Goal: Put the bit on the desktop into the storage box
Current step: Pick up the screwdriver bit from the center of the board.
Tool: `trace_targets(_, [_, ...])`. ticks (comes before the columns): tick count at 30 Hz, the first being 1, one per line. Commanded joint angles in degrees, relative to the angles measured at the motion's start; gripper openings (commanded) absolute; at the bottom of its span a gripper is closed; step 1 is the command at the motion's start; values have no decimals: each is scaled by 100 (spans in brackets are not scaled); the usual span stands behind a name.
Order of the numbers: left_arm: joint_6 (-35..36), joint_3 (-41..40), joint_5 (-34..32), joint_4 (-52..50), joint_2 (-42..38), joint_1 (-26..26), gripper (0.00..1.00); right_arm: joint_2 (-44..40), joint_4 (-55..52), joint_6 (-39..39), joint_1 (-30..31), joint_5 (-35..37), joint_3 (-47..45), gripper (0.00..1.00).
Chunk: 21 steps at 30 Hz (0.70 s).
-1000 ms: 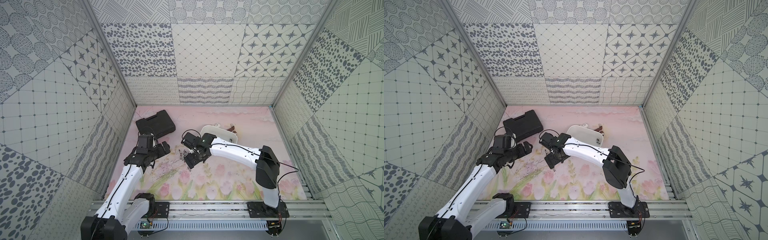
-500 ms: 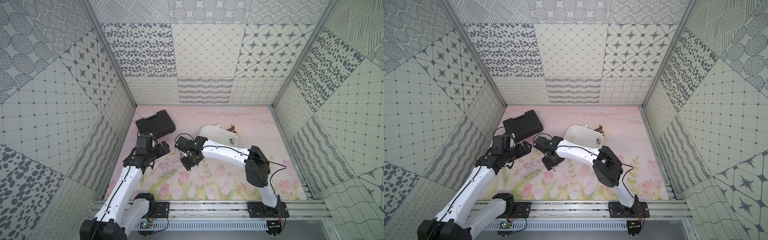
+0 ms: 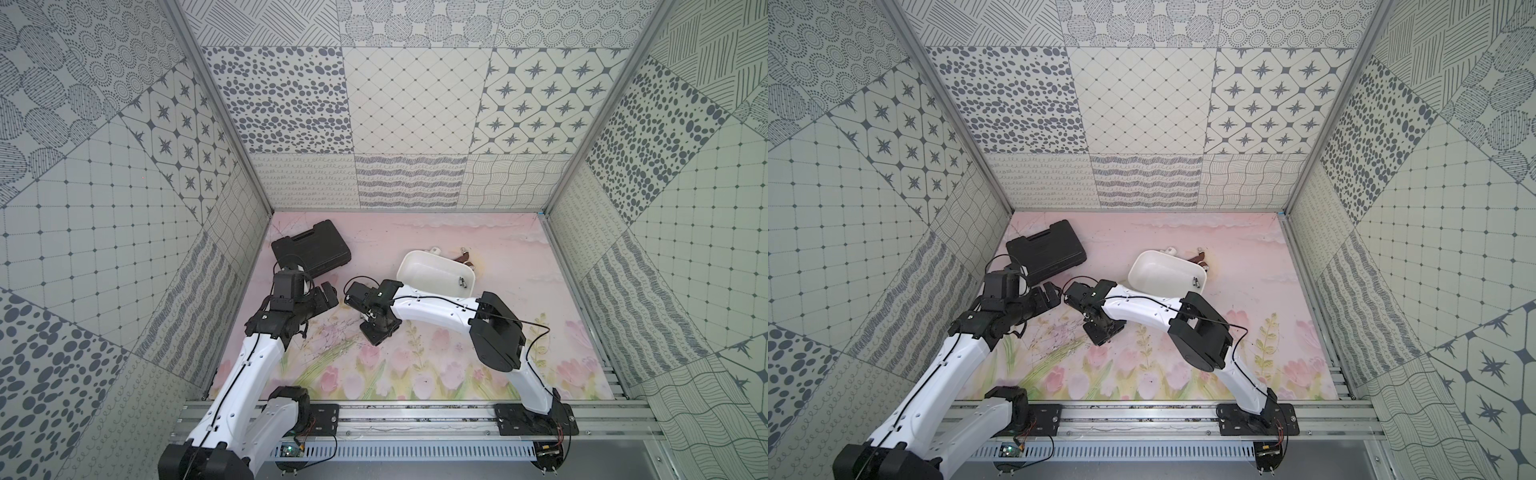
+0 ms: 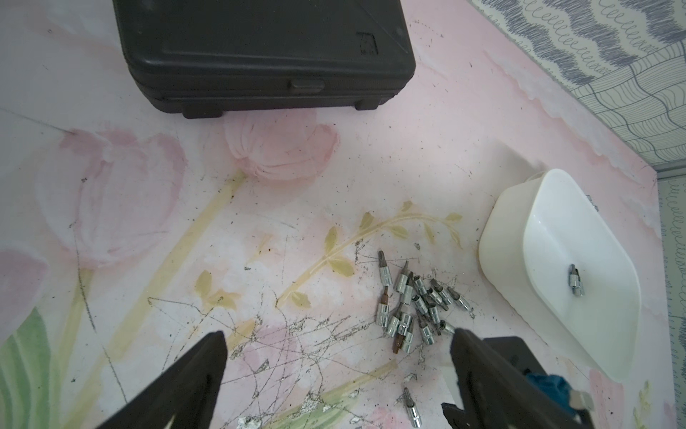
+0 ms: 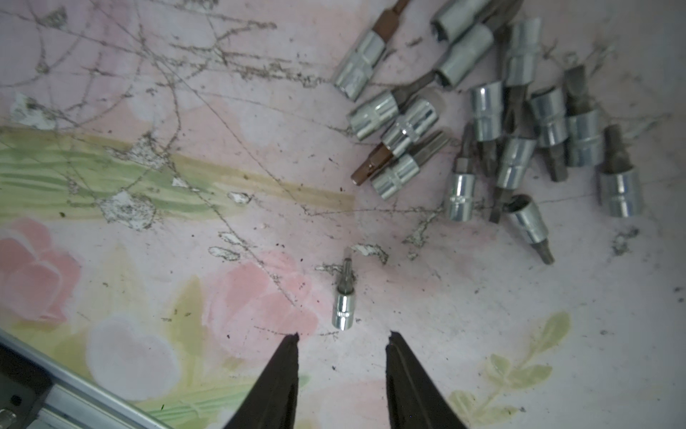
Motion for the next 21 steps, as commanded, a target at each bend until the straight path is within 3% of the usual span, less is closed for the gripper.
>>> trace_targets(1, [-16, -45, -57, 5, 20, 2, 99, 175, 33, 16, 50, -13, 153, 40])
trace_targets(21, [-16, -63, 13, 58, 106, -1, 99, 555, 18, 165, 40, 103, 222, 32])
